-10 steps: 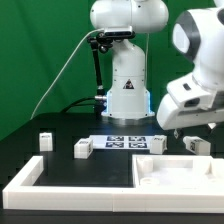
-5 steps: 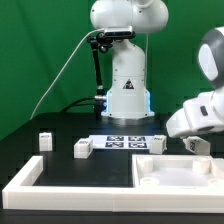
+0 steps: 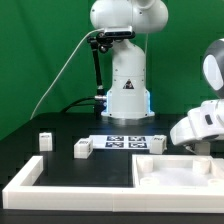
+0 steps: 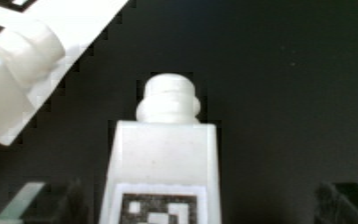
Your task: Assemble one leg
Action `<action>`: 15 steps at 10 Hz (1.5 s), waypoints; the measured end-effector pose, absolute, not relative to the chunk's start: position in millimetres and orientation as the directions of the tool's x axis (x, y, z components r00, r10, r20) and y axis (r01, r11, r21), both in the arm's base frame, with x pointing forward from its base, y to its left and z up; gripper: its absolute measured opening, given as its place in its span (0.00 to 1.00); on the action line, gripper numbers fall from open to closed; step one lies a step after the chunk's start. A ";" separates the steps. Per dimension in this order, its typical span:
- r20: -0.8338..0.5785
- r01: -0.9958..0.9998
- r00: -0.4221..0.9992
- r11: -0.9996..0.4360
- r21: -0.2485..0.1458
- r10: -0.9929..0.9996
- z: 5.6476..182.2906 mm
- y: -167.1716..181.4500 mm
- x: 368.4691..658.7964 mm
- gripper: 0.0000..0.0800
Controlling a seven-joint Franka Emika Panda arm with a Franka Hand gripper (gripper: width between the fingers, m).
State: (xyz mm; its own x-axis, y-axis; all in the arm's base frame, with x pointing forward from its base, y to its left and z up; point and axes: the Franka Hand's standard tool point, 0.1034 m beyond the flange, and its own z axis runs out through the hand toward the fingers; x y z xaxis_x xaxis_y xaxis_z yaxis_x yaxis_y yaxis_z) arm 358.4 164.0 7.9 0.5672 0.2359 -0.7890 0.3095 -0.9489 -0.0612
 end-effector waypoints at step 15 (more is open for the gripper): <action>-0.811 0.292 0.539 -0.953 -0.075 0.229 32.6 157.5 361.4 0.36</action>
Offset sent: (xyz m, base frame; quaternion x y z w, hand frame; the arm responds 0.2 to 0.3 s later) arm 0.0015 -0.0088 -0.0146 -0.0031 0.0263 -0.0152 0.9995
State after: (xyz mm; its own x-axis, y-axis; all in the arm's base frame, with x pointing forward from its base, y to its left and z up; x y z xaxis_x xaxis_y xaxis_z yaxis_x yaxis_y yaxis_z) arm 361.4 157.5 32.6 0.5389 0.2291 -0.8106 0.2924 -0.9534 -0.0751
